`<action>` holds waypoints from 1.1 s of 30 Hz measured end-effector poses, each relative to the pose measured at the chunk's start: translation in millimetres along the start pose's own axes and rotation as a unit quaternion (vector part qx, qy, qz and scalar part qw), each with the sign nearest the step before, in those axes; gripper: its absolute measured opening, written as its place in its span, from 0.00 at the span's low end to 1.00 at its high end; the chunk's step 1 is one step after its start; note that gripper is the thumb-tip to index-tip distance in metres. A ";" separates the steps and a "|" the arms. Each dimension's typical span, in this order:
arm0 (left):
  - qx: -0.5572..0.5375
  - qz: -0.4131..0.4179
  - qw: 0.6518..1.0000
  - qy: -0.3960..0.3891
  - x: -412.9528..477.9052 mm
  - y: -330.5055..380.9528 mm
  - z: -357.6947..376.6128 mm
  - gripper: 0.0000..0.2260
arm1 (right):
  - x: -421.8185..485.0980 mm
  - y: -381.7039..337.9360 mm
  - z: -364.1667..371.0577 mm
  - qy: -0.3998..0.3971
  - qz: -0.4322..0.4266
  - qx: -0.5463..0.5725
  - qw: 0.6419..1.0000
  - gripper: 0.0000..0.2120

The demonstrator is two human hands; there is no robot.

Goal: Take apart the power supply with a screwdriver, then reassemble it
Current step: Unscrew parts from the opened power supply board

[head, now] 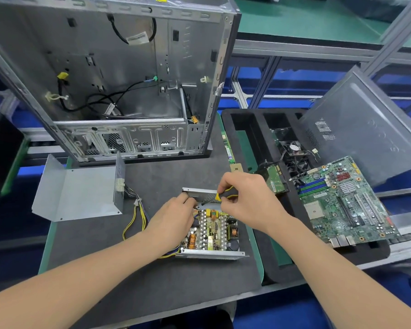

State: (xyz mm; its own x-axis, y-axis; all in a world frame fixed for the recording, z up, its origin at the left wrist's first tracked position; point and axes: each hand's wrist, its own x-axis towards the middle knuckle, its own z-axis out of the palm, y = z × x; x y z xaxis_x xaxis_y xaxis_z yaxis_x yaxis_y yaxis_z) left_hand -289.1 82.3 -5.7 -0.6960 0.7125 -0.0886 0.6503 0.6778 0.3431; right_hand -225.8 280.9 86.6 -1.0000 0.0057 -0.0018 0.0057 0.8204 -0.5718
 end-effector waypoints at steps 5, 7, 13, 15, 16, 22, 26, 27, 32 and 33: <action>0.035 0.004 0.999 -0.007 0.8 2.1 -1.1 0.16 | 0.9 -3.8 3.3 -0.007 -0.006 -0.014 1.000 0.07; 0.049 0.008 0.999 -0.006 0.5 2.9 -1.4 0.15 | 1.8 -5.5 4.4 -0.005 -0.017 -0.020 1.000 0.07; 0.071 0.016 0.997 -0.009 2.3 0.7 1.9 0.13 | 6.5 -8.2 5.4 -0.025 -0.009 -0.022 0.999 0.09; 0.078 0.020 0.997 -0.012 3.3 -0.9 4.3 0.14 | 8.0 -8.5 6.2 -0.028 -0.009 -0.027 0.999 0.10; 0.079 0.021 0.997 -0.013 4.0 -1.6 5.3 0.14 | 8.6 -8.5 6.7 -0.029 -0.009 -0.029 0.999 0.10; 0.082 0.033 0.996 -0.008 5.8 -4.0 10.0 0.14 | 9.9 -8.9 7.3 -0.033 -0.005 -0.035 0.999 0.09; 0.078 0.030 0.996 -0.002 5.4 -3.9 10.5 0.14 | 9.7 -10.2 7.7 -0.037 -0.007 -0.036 0.999 0.09; 0.084 0.034 0.996 -0.004 5.7 -3.9 10.8 0.14 | 10.0 -10.4 7.9 -0.038 -0.007 -0.037 0.999 0.09; 0.083 0.032 0.996 -0.003 5.5 -4.3 10.9 0.14 | 13.0 -11.9 9.1 -0.045 -0.009 -0.045 0.998 0.09; 0.086 0.034 0.996 -0.004 5.7 -4.4 11.3 0.13 | 13.0 -12.1 9.2 -0.046 -0.010 -0.047 0.998 0.08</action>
State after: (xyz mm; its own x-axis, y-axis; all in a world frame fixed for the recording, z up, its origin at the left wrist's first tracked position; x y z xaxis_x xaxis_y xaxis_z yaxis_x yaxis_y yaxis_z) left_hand -292.5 85.4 -18.3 -0.6457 0.7595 -0.0788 0.7397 0.6477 0.1826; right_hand -238.9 265.7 85.9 -0.9958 -0.0597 -0.0688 -0.0181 0.8698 -0.4931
